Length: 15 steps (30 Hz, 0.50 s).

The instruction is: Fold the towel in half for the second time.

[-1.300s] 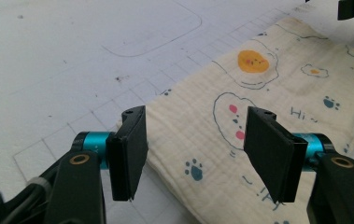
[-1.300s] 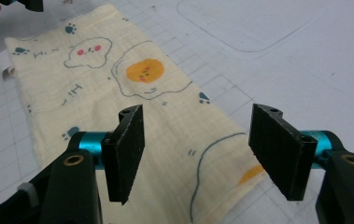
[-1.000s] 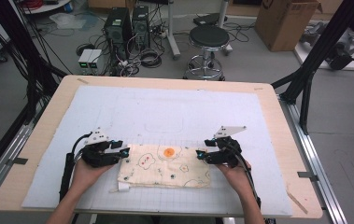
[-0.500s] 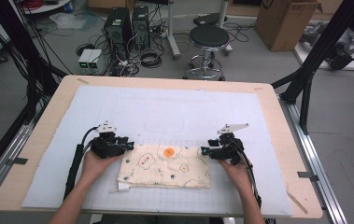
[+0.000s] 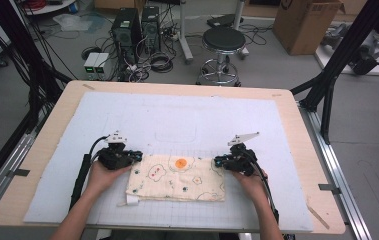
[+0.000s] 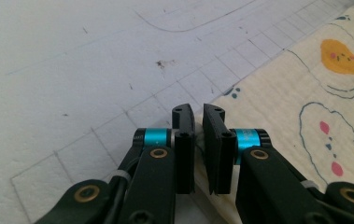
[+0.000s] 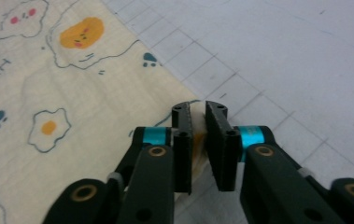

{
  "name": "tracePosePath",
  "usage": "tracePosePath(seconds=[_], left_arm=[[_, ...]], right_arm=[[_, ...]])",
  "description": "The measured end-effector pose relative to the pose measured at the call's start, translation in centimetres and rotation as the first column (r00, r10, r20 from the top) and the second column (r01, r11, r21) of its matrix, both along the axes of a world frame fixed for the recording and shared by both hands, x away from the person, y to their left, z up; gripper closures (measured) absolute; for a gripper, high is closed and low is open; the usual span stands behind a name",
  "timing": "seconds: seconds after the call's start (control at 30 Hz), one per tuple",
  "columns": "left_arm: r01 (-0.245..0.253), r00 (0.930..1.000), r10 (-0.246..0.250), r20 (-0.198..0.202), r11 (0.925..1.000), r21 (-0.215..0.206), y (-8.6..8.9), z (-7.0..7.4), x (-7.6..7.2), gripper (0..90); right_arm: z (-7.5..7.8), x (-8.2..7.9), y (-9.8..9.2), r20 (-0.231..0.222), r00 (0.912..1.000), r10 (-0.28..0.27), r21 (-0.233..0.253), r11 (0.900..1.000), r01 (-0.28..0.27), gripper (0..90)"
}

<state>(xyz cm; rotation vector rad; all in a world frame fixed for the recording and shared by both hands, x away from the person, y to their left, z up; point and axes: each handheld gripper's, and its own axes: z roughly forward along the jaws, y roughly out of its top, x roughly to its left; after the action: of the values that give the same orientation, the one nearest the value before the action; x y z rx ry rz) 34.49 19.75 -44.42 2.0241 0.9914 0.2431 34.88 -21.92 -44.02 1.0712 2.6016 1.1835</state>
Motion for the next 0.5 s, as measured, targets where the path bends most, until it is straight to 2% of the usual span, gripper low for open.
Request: tracePosePath(seconds=[0.07, 0.1, 0.17, 0.23, 0.33, 0.4, 0.5], left_arm=[[0.004, 1.0, -0.004, 0.005, 1.0, -0.002, 0.2, 0.2, -0.1, 83.5], [-0.003, 0.9999, 0.003, 0.014, 0.9997, -0.023, 0.3, 0.4, -0.2, 83.7], [-0.009, 0.9995, 0.01, 0.031, 0.9994, -0.035, 0.8, 0.9, -0.2, 83.9], [-0.016, 0.9992, 0.018, 0.037, 0.9989, -0.043, 1.0, 1.3, -0.1, 83.9], [-0.021, 0.9985, 0.023, 0.05, 0.9991, -0.037, 1.0, 1.8, 0.1, 84.0], [-0.04, 0.9973, 0.044, 0.06, 0.9977, -0.054, 1.0, 2.0, 0.4, 84.1], [-0.054, 0.9969, 0.056, 0.055, 0.9977, -0.04, 1.1, 2.0, 1.0, 84.1]], right_arm=[[0.4, -0.3, 0.1, 0.012, 0.9999, 0.007, -0.016, 1.0, -0.007, 84.3], [0.9, -0.5, 0.1, 0.032, 0.9995, 0.004, -0.007, 1.0, -0.004, 84.5], [1.7, -0.8, 0.0, 0.063, 0.9979, 0.012, 0.019, 1.0, -0.013, 84.7], [2.1, -0.7, 0.0, 0.056, 0.9983, 0.016, 0.035, 0.999, -0.018, 84.7], [2.1, -0.3, 0.2, 0.057, 0.9982, 0.019, 0.024, 1.0, -0.02, 84.8], [1.8, 0.1, 0.2, 0.045, 0.9989, 0.013, 0.025, 1.0, -0.014, 84.8], [1.7, 0.9, 0.0, 0.032, 0.9995, -0.001, 0.039, 0.999, 0.0, 84.9]])
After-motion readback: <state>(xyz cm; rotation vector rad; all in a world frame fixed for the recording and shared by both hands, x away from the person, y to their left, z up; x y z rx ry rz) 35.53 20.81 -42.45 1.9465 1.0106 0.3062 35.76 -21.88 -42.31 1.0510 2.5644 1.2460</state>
